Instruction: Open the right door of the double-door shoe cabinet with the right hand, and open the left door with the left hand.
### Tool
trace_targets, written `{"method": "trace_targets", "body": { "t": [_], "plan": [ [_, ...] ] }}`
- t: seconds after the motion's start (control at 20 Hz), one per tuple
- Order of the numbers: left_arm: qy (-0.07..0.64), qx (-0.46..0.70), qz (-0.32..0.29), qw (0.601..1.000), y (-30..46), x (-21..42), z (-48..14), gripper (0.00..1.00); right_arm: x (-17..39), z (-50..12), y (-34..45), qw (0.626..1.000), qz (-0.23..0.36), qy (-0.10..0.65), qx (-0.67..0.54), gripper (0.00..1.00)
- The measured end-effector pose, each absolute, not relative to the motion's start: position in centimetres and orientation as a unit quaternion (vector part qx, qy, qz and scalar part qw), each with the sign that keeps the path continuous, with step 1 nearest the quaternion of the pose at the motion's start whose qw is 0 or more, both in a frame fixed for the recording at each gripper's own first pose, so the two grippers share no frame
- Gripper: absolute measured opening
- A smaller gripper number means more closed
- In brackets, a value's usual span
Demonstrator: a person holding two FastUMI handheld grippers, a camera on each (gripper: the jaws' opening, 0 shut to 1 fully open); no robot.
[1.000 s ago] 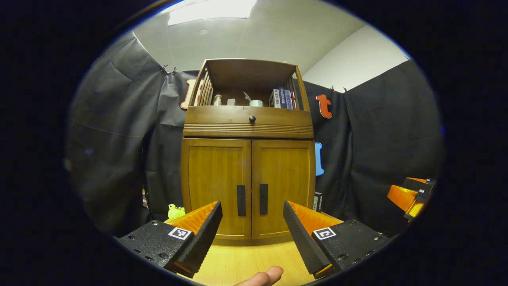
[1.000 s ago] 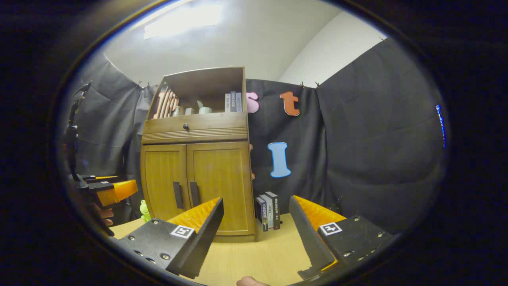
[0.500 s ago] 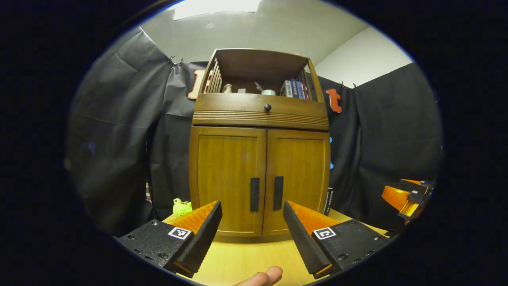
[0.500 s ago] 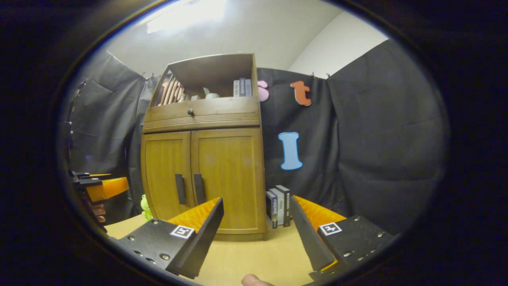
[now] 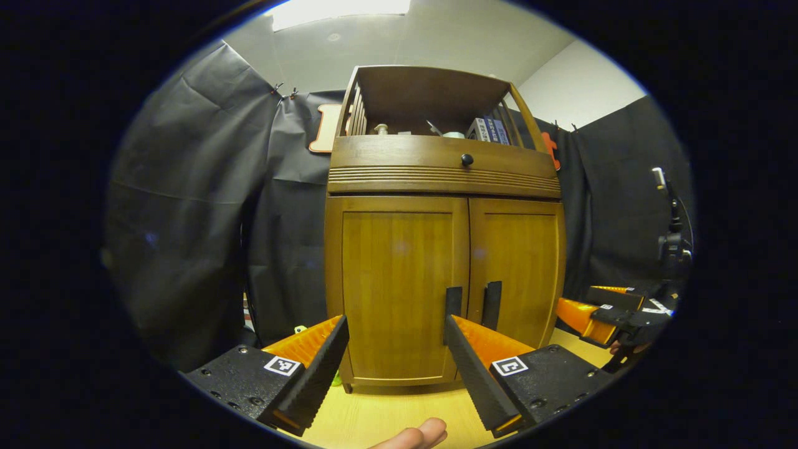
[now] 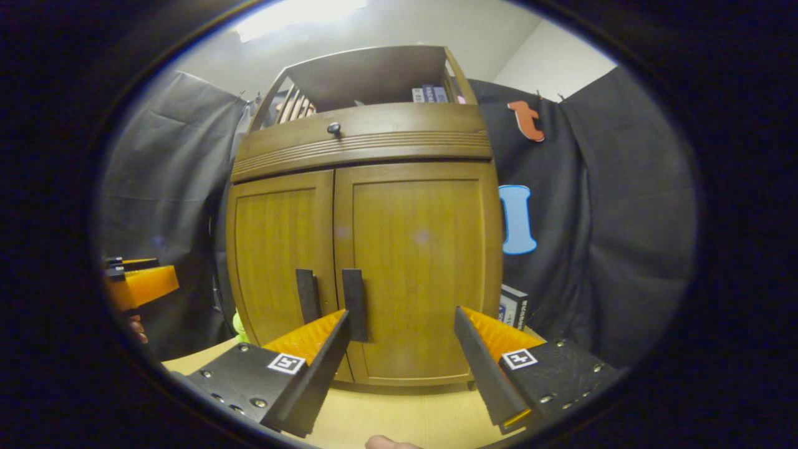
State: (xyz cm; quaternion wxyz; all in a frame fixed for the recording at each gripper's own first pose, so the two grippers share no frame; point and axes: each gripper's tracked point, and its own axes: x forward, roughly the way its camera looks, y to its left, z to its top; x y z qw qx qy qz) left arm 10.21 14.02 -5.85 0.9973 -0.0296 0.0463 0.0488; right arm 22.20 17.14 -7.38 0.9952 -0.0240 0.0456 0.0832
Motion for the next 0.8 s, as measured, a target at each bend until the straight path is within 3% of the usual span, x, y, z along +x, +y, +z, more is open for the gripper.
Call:
{"method": "trace_targets", "body": {
  "t": [0.05, 0.4, 0.55, 0.6, 0.65, 0.75, 0.8],
  "plan": [
    [0.047, -0.034, 0.048, 0.997, 14.4, 10.6, -6.0, 0.92, 23.4, -7.9, 17.8, 0.995, 0.085, 0.052, -0.028, 0.99],
    [0.053, -0.059, 0.049, 0.996, 15.5, 12.2, -7.2, 0.96, 30.1, -10.5, 22.5, 0.99, 0.113, 0.086, -0.024, 0.99],
    [0.053, -0.056, 0.046, 0.996, 15.1, 12.4, -7.3, 0.92, 32.5, -11.8, 24.3, 0.987, 0.124, 0.103, -0.02, 0.99],
    [0.052, -0.058, 0.038, 0.996, 15.1, 12.6, -7.3, 0.96, 33.3, -12.1, 25.0, 0.986, 0.126, 0.107, -0.019, 0.94],
    [0.051, -0.06, 0.033, 0.996, 15.0, 12.8, -7.2, 0.92, 33.9, -12.4, 25.7, 0.985, 0.128, 0.112, -0.018, 0.99],
    [0.059, -0.062, 0.022, 0.996, 13.7, 14.0, -7.1, 0.96, 34.3, -13.8, 26.1, 0.981, 0.137, 0.14, -0.015, 0.64],
    [0.064, -0.064, 0.017, 0.996, 13.0, 14.2, -7.5, 0.96, 33.5, -12.3, 25.8, 0.983, 0.141, 0.118, 0.006, 0.47]
  ]
}}
